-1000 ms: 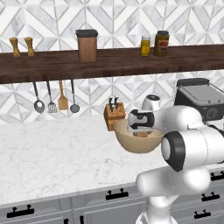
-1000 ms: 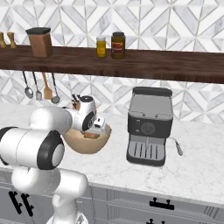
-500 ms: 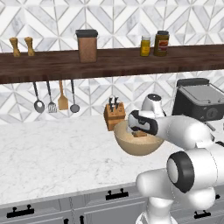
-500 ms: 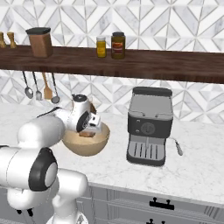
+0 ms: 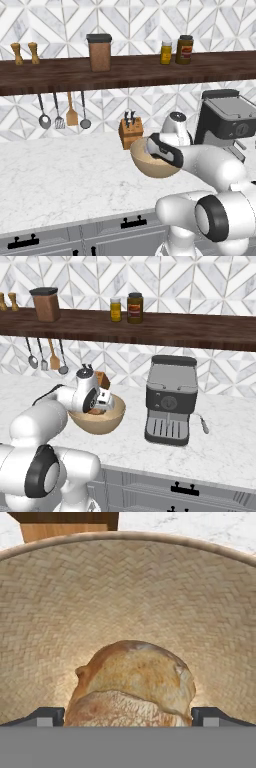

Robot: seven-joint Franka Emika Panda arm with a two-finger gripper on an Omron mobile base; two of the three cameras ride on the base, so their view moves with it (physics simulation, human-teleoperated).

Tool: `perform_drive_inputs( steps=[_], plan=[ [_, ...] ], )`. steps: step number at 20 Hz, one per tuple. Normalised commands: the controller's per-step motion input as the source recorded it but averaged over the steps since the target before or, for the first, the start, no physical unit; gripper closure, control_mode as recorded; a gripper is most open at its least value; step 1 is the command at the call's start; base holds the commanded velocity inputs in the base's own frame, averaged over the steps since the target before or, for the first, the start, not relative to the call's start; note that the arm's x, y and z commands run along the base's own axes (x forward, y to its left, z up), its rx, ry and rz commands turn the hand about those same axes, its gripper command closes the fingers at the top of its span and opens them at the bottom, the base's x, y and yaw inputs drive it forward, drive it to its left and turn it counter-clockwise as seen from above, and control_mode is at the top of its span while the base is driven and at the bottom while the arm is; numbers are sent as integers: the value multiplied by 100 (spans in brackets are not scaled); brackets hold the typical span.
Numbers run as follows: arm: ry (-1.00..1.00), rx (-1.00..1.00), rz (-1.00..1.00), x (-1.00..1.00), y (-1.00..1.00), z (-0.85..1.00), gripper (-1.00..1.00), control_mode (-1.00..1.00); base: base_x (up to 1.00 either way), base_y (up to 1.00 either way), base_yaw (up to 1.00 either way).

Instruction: Open the cabinet, pick up the bread from the cabinet and place it in the basket. Then move the basket to the dining counter.

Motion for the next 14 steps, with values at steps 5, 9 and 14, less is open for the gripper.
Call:
perform_drive_inputs(
  steps=[5, 9, 14],
  plan=[
    [6, 0, 0, -18, 7, 16, -100, -100, 0, 0, 0],
    [6, 0, 0, 24, 1, 9, -100, -100, 0, 0, 0],
    [9, 0, 0, 13, 0, 0, -100, -100, 0, 0, 0]
  ],
)
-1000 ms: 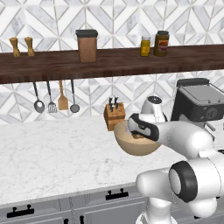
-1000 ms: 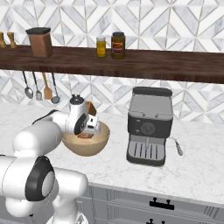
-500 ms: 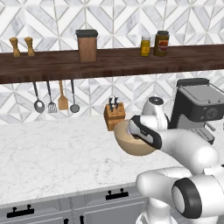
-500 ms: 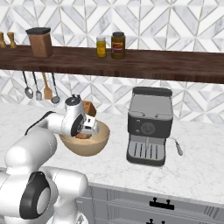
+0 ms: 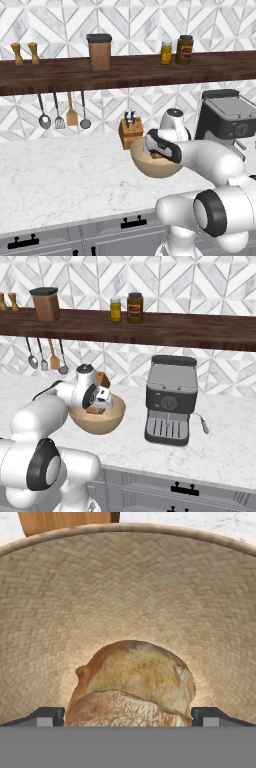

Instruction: Open the cabinet, pick up the bread from the cabinet and place it in the basket. Then move the basket to the dining counter.

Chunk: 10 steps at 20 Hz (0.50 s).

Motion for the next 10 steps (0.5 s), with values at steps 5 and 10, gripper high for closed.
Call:
perform_drive_inputs(
  steps=[5, 10],
  plan=[
    [10, 0, 0, 7, 0, -10, -100, -100, 0, 0, 0],
    [8, 0, 0, -2, 0, -22, -100, -100, 0, 0, 0]
  ],
)
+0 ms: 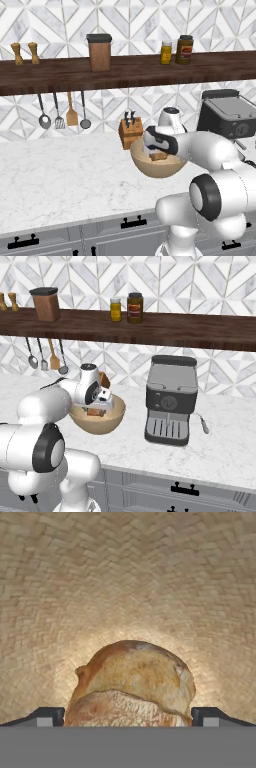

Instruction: Open the cabinet, pick up the bread from the cabinet and place it in the basket. Then move the basket to the dining counter.

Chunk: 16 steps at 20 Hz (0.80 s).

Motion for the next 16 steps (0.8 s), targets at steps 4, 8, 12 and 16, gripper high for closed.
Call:
perform_drive_inputs(
  steps=[4, 8, 12, 16],
  plan=[
    [12, 0, 0, -11, -4, -41, -100, -100, 0, 0, 0],
    [12, 0, 0, 0, 0, -33, -100, -100, 0, 0, 0],
    [11, 0, 0, 0, -1, -49, -100, -100, 0, 0, 0],
    [1, 0, 1, -7, 0, -57, -100, -100, 0, 0, 0]
  ],
)
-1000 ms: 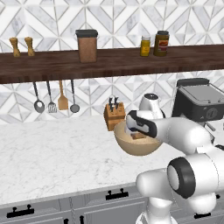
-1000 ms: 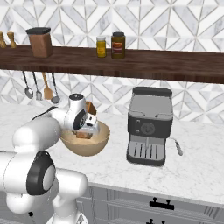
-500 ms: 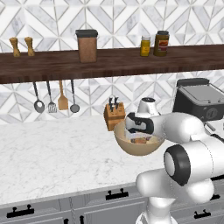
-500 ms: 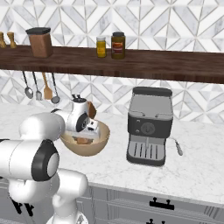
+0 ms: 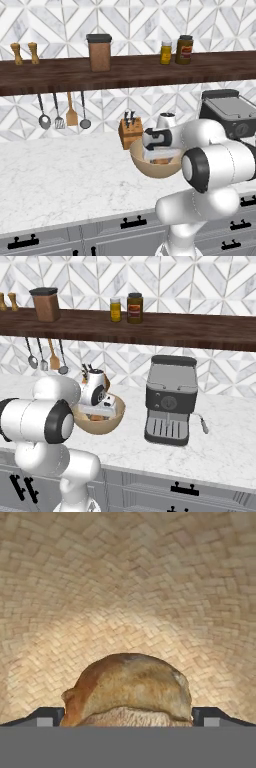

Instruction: Open the cabinet, pick up the bread from the cabinet and place it in the basket. Then move the basket to the dining counter.

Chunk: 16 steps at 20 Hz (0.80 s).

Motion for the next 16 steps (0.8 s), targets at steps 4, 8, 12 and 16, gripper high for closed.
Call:
perform_drive_inputs(
  steps=[4, 8, 12, 16],
  plan=[
    [-8, 0, 2, -22, 0, -23, -100, -100, 0, 0, 0],
    [-14, 0, 4, -16, 0, -1, -100, -100, 0, 0, 0],
    [-18, 0, 5, -14, 0, 0, -100, -100, 0, 0, 0],
    [-12, 0, 5, -22, 0, 44, -100, -100, 0, 0, 0]
  ],
)
